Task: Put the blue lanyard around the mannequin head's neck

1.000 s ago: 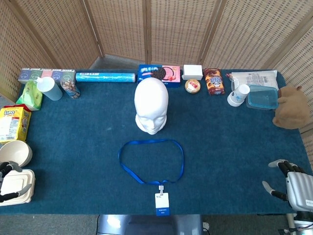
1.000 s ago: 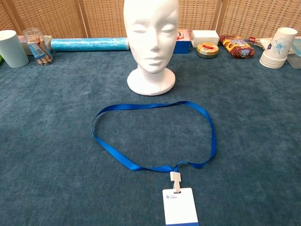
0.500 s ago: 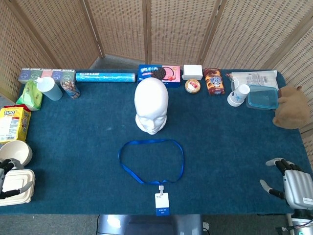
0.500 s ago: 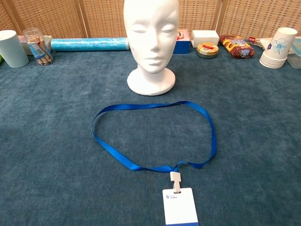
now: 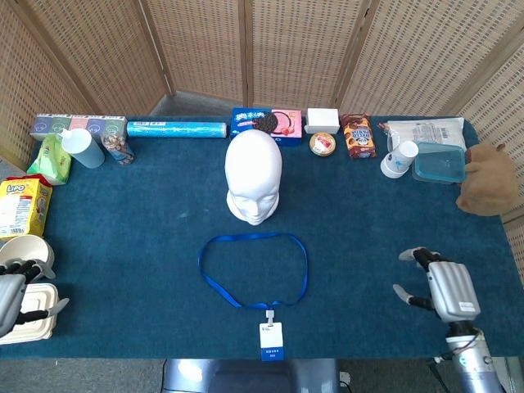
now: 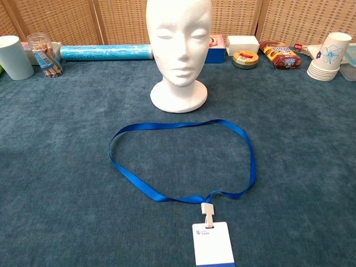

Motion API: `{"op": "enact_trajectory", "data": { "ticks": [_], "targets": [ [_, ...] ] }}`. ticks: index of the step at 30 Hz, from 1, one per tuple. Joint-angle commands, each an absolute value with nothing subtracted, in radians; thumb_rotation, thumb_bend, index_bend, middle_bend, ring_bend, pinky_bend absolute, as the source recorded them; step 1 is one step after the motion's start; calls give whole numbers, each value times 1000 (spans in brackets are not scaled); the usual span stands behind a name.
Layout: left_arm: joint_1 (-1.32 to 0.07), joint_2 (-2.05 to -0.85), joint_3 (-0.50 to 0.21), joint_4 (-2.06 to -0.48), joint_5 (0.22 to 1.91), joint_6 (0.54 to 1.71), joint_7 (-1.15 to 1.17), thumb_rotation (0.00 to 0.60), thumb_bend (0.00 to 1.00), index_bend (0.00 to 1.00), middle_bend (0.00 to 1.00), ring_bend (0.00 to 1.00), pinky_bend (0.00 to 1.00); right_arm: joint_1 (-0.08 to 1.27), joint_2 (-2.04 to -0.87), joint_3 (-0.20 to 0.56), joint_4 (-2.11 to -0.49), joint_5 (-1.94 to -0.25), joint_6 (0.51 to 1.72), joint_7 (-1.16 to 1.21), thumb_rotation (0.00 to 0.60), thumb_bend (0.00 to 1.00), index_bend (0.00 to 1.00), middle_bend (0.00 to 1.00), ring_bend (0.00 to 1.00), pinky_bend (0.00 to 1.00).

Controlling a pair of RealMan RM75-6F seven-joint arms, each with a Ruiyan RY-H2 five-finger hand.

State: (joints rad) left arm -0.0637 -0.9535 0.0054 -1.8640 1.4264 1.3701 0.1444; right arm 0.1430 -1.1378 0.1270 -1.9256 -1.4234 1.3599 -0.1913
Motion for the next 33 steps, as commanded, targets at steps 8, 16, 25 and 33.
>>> {"op": "enact_trajectory", "data": {
  "ticks": [8, 16, 25, 33],
  "targets": [
    [-106, -977, -22, -1851, 1384, 1327, 168, 405, 174, 421, 341, 293, 188, 282, -1301, 201, -1964, -1261, 1260, -423, 544, 254, 387, 821, 987, 992],
    [-136, -993, -36, -1826, 1367, 1297, 170, 407, 174, 421, 341, 293, 188, 378, -1421, 241, -1943, -1131, 1228, -571, 544, 253, 441, 970, 1000, 1000],
    [-165, -993, -54, -1811, 1357, 1278, 168, 407, 173, 421, 341, 293, 188, 482, -1535, 267, -1890, -975, 1194, -685, 541, 270, 469, 994, 1000, 1000],
    [-178, -980, -66, -1817, 1353, 1285, 172, 402, 173, 421, 341, 293, 188, 560, -1631, 286, -1819, -887, 1208, -758, 546, 272, 469, 994, 1000, 1000]
  ]
}}
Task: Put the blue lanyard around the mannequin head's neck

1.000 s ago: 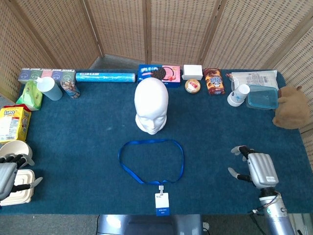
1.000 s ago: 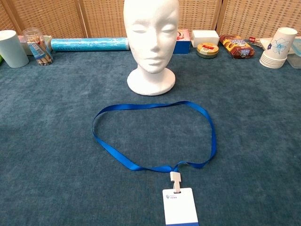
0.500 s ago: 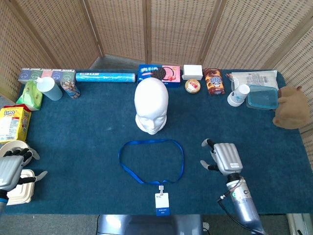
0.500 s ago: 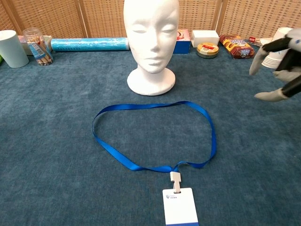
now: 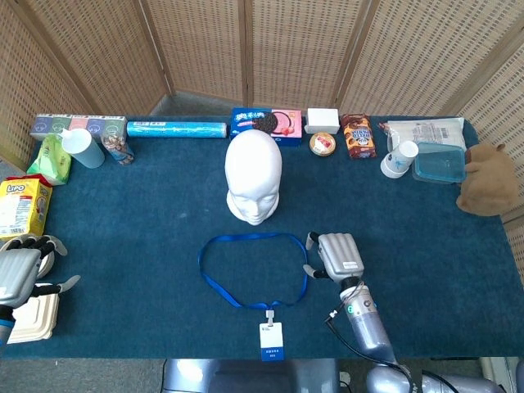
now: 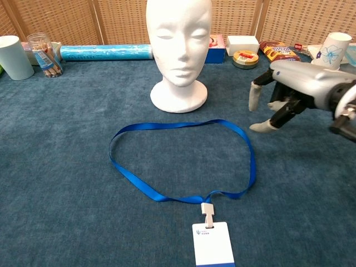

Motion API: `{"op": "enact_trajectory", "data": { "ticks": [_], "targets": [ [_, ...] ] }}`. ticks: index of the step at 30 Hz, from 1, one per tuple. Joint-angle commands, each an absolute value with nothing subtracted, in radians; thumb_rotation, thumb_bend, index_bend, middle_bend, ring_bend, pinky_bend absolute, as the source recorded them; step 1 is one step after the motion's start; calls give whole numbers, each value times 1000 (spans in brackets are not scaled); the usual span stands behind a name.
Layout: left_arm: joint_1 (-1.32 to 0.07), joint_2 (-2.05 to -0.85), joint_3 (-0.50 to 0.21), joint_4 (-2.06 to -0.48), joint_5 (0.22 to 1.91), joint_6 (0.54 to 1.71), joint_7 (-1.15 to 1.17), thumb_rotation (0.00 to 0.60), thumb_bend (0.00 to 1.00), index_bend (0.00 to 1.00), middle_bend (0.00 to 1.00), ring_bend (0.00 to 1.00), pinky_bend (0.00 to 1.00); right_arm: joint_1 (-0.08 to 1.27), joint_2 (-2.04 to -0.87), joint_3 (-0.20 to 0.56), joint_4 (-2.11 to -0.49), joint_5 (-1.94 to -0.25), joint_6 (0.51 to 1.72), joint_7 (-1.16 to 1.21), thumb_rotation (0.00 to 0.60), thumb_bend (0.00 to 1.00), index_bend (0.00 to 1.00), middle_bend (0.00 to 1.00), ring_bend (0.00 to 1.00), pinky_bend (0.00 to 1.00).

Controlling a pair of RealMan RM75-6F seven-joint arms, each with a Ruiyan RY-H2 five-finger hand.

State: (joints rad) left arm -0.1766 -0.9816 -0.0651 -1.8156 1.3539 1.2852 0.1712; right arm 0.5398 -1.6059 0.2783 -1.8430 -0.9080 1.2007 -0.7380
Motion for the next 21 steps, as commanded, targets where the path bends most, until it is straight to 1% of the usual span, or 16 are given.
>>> {"op": "enact_trajectory", "data": {
  "ticks": [1, 10, 14, 21],
  "targets": [
    [-180, -978, -66, -1819, 1353, 1284, 172, 402, 173, 421, 341, 293, 188, 569, -1645, 289, -1807, -876, 1211, -765, 545, 271, 469, 994, 1000, 1000],
    [-187, -970, -61, -1824, 1355, 1279, 169, 409, 173, 421, 341, 293, 188, 633, -1725, 308, -1713, -791, 1222, -802, 546, 271, 469, 994, 1000, 1000],
    [-186, -967, -58, -1824, 1354, 1280, 167, 401, 173, 421, 341, 293, 188, 651, -1749, 307, -1668, -757, 1224, -813, 543, 271, 469, 994, 1000, 1000],
    [-183, -964, -50, -1824, 1355, 1282, 163, 409, 173, 421, 341, 293, 188, 671, -1779, 303, -1597, -713, 1220, -816, 546, 271, 469, 994, 1000, 1000]
  ]
}}
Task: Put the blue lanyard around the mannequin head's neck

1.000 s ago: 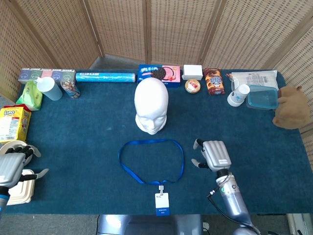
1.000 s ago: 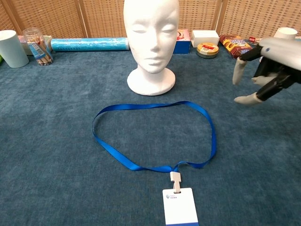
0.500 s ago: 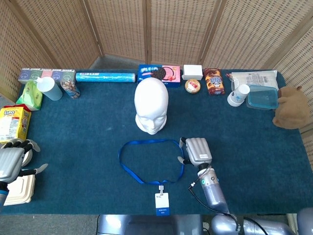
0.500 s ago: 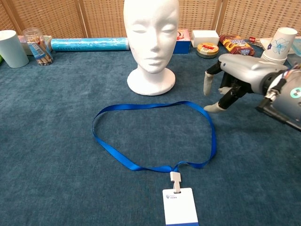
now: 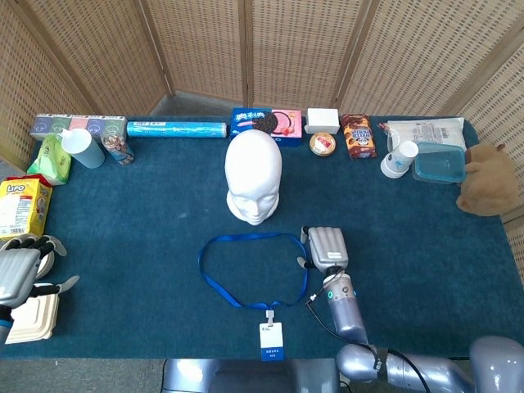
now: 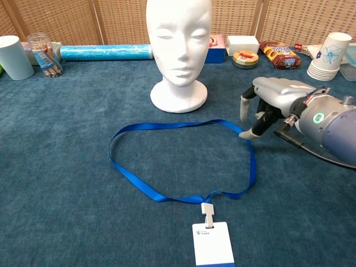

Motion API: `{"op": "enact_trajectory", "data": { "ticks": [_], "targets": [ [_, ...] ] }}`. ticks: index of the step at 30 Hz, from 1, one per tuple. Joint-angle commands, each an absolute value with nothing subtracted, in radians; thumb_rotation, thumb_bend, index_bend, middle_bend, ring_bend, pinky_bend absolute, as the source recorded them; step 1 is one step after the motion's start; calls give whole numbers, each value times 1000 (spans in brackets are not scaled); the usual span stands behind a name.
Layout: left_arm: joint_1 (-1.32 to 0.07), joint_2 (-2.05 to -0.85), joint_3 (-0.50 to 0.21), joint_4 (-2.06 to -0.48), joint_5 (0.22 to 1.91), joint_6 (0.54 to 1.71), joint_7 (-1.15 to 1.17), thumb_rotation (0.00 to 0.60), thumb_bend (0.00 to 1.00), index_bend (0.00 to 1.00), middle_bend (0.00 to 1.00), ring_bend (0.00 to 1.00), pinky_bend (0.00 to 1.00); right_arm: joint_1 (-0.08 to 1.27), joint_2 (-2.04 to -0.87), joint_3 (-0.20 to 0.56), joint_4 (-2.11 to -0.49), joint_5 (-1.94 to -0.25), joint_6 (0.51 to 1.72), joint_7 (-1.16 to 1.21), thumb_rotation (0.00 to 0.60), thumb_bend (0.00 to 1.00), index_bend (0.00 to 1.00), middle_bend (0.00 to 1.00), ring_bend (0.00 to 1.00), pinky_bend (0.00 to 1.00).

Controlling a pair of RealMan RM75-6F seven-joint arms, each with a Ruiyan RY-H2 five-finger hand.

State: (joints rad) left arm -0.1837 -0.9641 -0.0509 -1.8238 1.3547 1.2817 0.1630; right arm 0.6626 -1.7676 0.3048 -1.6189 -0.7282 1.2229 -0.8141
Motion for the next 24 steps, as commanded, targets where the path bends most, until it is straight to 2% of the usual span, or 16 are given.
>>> {"op": "enact_trajectory", "data": {
  "ticks": [1, 24],
  "targets": [
    [-183, -964, -49, -1824, 1355, 1282, 162, 409, 173, 421, 341, 293, 188, 673, -1781, 302, -1591, -709, 1220, -816, 545, 271, 469, 994, 1000, 1000],
    [-187, -973, -40, -1811, 1348, 1280, 151, 406, 173, 421, 341, 293, 188, 739, -1820, 308, -1501, -616, 1217, -857, 544, 295, 476, 994, 1000, 1000]
  ]
}}
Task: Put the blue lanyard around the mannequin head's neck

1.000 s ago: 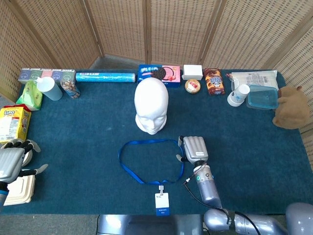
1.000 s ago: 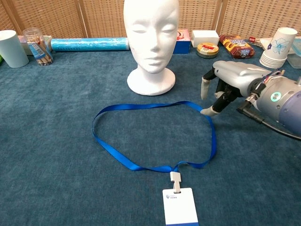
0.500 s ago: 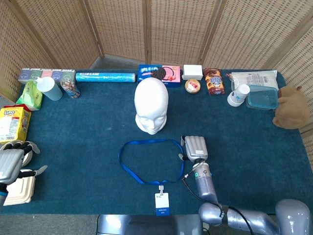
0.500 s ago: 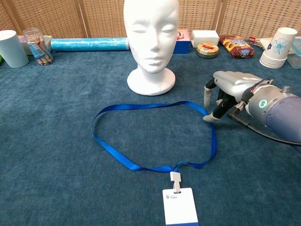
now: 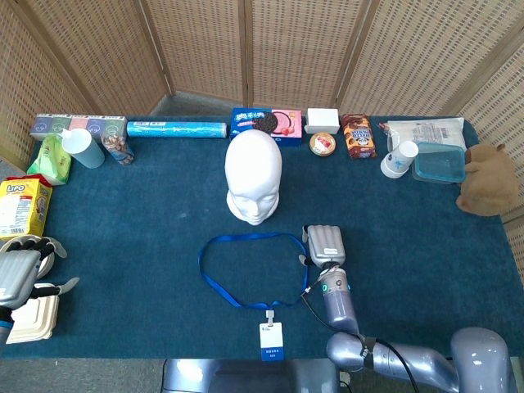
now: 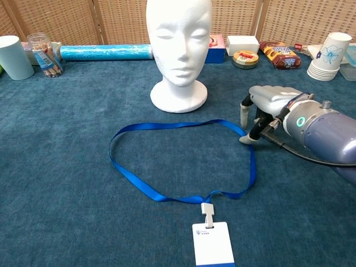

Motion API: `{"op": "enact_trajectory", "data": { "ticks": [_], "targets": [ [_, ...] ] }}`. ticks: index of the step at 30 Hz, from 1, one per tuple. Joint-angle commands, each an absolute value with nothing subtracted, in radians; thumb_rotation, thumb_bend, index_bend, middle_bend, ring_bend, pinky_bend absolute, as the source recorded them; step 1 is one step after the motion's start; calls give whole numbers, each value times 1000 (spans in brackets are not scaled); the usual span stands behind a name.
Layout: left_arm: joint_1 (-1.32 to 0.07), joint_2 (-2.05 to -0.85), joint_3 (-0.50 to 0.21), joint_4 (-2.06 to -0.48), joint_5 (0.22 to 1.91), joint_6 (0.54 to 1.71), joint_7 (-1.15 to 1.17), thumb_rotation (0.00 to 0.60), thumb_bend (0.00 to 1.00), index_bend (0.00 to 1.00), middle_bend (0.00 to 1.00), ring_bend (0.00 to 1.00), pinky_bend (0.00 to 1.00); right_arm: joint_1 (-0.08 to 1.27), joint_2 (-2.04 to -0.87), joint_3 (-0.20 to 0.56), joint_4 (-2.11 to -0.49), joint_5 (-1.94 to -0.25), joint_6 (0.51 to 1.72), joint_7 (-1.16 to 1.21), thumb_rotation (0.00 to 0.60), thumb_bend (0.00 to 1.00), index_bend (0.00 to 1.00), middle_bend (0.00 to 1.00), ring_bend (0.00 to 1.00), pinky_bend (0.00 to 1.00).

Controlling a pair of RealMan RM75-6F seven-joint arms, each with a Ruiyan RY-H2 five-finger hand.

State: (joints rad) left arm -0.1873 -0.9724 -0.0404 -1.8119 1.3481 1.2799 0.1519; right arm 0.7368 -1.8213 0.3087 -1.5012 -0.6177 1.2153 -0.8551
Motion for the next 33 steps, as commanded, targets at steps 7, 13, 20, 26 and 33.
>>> {"op": "enact_trajectory", "data": {
  "ticks": [7, 13, 20, 26, 33],
  "targets": [
    [-191, -978, -38, -1809, 1351, 1278, 152, 406, 173, 421, 341, 293, 188, 747, -1815, 298, -1501, -605, 1225, -869, 542, 304, 483, 994, 1000, 1000],
    [-192, -980, -35, -1806, 1347, 1276, 152, 407, 173, 421, 341, 293, 188, 754, -1819, 290, -1491, -595, 1229, -878, 544, 318, 492, 994, 1000, 1000],
    [-194, -983, -33, -1799, 1346, 1273, 149, 407, 174, 421, 341, 293, 188, 761, -1823, 288, -1487, -588, 1238, -884, 543, 351, 499, 994, 1000, 1000],
    [-196, -985, -32, -1798, 1347, 1270, 149, 406, 173, 421, 341, 293, 188, 765, -1824, 288, -1491, -580, 1240, -890, 540, 368, 502, 994, 1000, 1000],
    [-196, -986, -30, -1796, 1346, 1271, 148, 404, 174, 421, 341, 293, 188, 776, -1827, 289, -1497, -571, 1242, -901, 545, 369, 507, 994, 1000, 1000]
  ]
}}
